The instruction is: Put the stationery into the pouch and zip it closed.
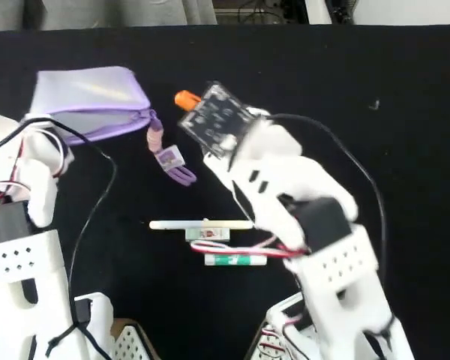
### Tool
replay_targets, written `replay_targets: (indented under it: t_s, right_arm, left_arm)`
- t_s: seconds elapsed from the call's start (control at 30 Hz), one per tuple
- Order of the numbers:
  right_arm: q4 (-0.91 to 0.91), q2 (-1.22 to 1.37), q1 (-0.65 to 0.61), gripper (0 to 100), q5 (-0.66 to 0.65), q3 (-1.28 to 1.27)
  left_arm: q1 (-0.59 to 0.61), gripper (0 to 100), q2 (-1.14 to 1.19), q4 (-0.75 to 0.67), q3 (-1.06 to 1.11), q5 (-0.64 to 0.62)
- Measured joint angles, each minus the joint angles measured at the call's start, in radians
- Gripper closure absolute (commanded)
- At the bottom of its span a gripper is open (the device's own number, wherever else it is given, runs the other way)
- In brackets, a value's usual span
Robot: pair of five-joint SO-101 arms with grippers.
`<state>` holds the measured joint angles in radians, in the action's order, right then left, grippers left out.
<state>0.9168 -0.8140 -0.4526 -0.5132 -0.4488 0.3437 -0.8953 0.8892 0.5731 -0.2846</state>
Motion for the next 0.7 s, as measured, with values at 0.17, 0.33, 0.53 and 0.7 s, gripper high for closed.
replay_targets:
  t_s: [0.17,0.33,0.53,0.7]
  right_arm:
    - [-0.098,-0.075,0.0,98.7,0.074,0.0]
    - [-0.267,-0.144,0.0,98.7,0.15,-0.097]
    - [-0.516,-0.298,0.0,98.8,0.232,-0.308]
    - [-0.703,-0.43,-0.026,98.8,0.315,-0.479]
  left_arm:
    - [-0.087,97,0.0,0.072,-0.025,0.0]
    - [-0.18,97,-0.002,0.11,-0.031,0.0]
    - [-0.233,97,-0.002,0.224,-0.112,0.0]
    - [-0.238,97,0.005,0.253,-0.133,-0.031]
